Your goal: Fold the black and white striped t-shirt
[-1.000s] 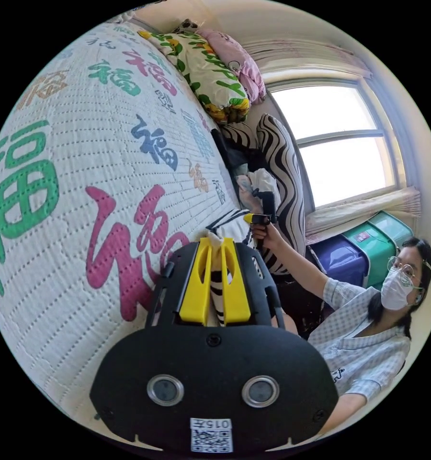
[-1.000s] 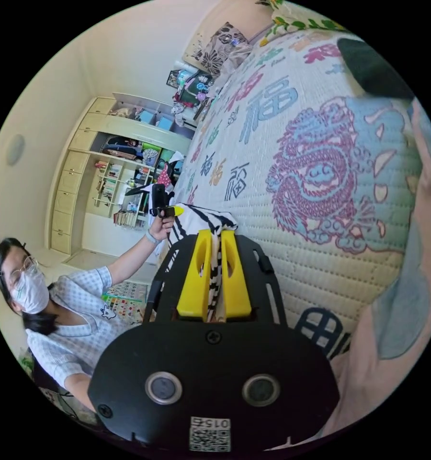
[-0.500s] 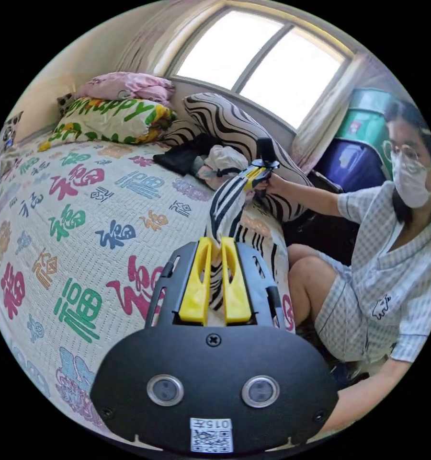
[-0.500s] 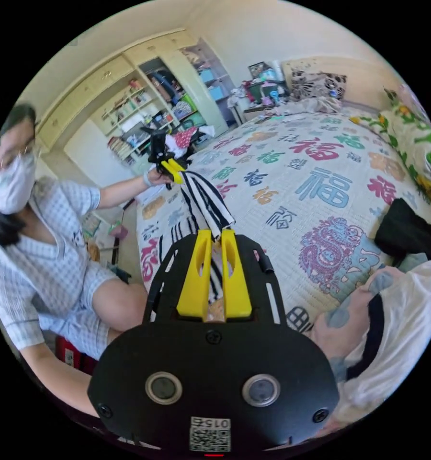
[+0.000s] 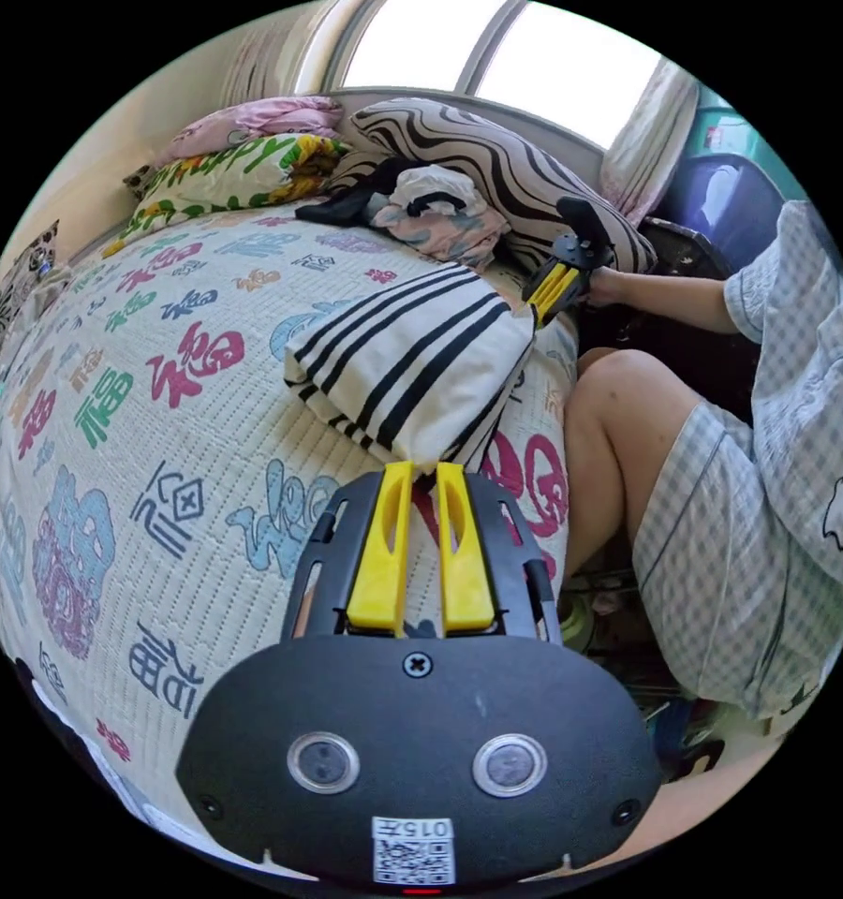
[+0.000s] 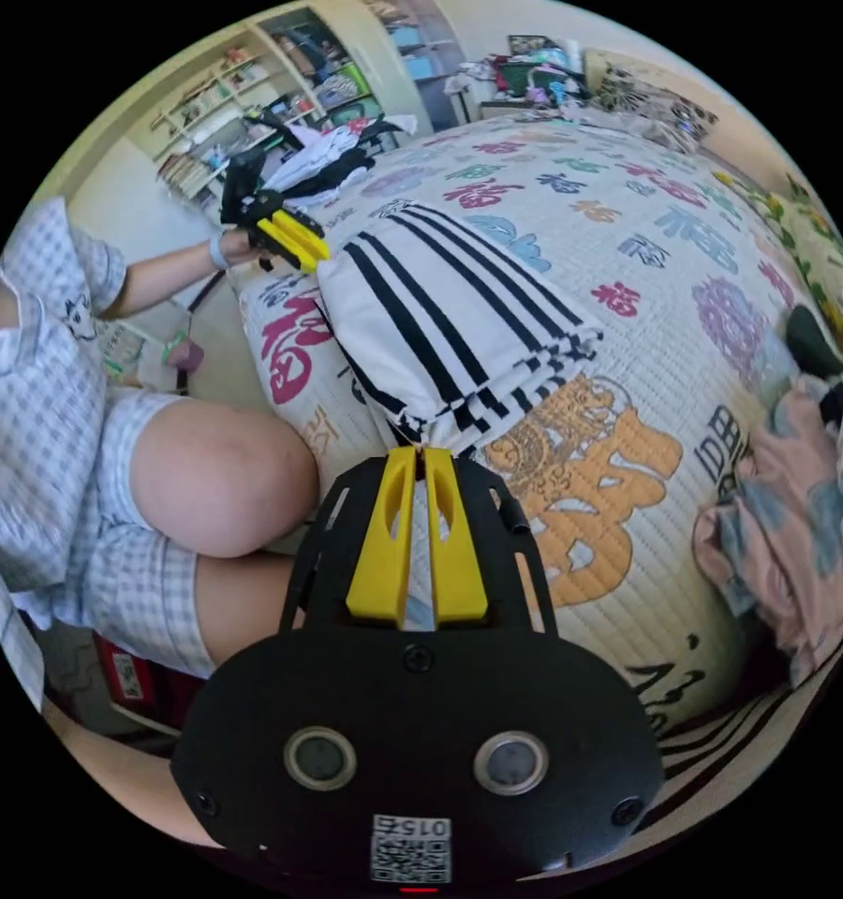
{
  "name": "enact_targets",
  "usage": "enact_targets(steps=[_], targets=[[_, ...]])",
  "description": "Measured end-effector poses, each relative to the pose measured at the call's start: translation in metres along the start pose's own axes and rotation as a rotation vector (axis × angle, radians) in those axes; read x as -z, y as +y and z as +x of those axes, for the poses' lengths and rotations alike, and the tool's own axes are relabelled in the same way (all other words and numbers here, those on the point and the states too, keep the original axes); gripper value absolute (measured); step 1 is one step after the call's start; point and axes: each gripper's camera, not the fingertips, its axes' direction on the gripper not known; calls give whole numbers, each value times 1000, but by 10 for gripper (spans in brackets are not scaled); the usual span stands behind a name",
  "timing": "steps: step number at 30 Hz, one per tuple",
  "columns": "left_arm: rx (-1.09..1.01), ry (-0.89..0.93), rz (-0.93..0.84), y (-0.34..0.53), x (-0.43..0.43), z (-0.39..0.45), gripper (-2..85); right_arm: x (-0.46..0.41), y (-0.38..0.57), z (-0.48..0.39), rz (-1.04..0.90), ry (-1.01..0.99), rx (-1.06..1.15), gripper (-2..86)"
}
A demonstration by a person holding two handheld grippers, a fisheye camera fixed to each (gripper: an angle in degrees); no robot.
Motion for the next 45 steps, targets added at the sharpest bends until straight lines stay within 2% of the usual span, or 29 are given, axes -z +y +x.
enact_targets(steps=[2,7,9,11,14,17,24,26,29,31,37,45], targets=[[53,44,-2,6,16,-5,24,13,3,7,26,-40,-103,4],[146,91,239,-11,59,-20,14,41,-20,2,290,-121,-116,-3],[189,140,221,-28,47,-33,10,30,-42,4,264,-209,-105,-4],[218,240,186,-37,28,-46,5,-2,-67,12,134,-330,-117,-5],[310,330,118,-29,3,-67,-4,-43,-73,22,-39,-363,-184,-6],[385,418,103,-10,1,-83,-7,-51,-58,40,64,-514,-323,-6],[449,414,105,0,49,-108,20,-31,-60,39,172,-511,-360,13],[499,447,177,8,69,-122,62,-15,-59,46,245,-476,-412,94],[586,426,230,17,95,-149,115,-11,-62,60,286,-438,-504,139],[624,421,250,16,102,-168,136,-19,-68,67,287,-482,-536,155],[642,574,279,-12,89,-195,136,-40,-99,75,312,-625,-571,139],[655,568,199,-53,103,-206,114,-52,-155,59,281,-644,-568,116]])
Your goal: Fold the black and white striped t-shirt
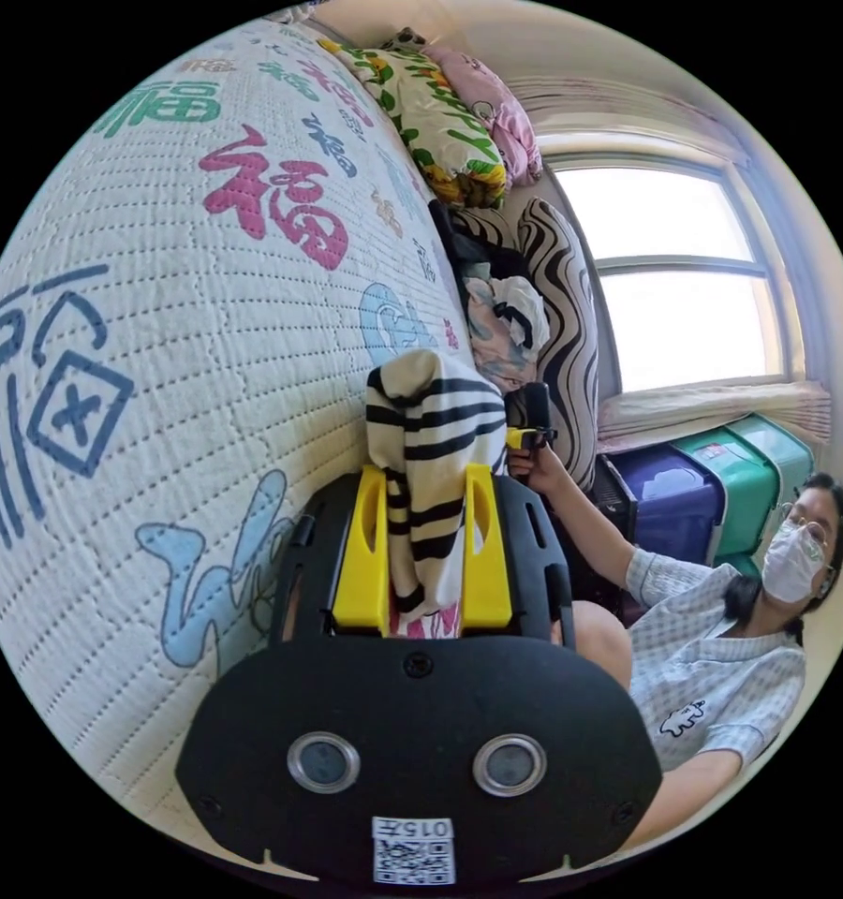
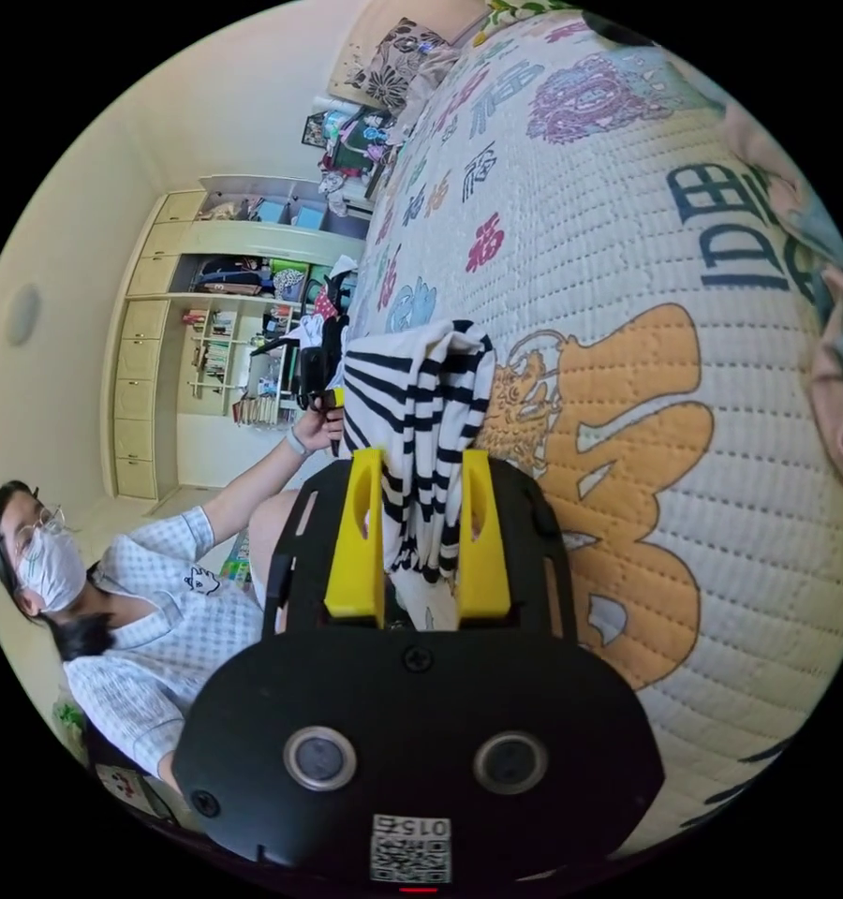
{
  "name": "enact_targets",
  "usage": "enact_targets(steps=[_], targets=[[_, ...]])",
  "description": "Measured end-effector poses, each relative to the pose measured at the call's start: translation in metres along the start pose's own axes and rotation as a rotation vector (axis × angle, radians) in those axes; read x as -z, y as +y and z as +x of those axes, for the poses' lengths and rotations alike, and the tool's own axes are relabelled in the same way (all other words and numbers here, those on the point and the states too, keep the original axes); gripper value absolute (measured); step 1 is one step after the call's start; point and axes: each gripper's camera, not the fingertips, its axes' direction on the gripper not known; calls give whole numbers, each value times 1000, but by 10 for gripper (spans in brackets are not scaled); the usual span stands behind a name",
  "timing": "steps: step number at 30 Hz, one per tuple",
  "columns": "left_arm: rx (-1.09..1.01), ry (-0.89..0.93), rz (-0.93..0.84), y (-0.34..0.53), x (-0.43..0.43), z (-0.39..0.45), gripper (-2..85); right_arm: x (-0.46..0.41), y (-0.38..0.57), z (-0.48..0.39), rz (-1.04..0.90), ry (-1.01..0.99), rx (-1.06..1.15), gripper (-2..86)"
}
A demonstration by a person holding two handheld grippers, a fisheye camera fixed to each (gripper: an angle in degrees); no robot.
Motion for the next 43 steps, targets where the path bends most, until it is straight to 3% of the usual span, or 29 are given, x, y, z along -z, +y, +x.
enact_targets(steps=[5,9,14,17,22,25,28,31,34,38,41,43], targets=[[46,46,-97,-26,10,5,85,-29,-17,-23,3,-69,-92,43],[23,120,-58,-30,37,23,73,-43,-28,-61,55,13,-109,28],[-56,176,79,4,150,54,71,-108,-83,-160,-22,-93,71,21],[-69,98,173,49,257,72,72,-190,-127,-228,-133,-159,194,20],[112,-169,343,151,438,92,72,-359,-186,-317,-300,-257,305,21],[246,-289,421,198,496,96,71,-454,-209,-349,-370,-321,256,22],[375,-403,423,220,516,91,71,-525,-218,-368,-432,-290,208,25],[498,-489,365,223,498,72,74,-570,-216,-377,-487,-134,169,32],[572,-567,348,221,467,60,78,-589,-213,-375,-556,-77,114,40],[573,-680,419,219,455,93,87,-556,-220,-383,-502,-48,101,34],[553,-1071,431,199,445,162,96,-511,-239,-417,-394,118,167,43],[413,-1309,484,169,420,224,105,-488,-251,-447,-320,206,212,50]])
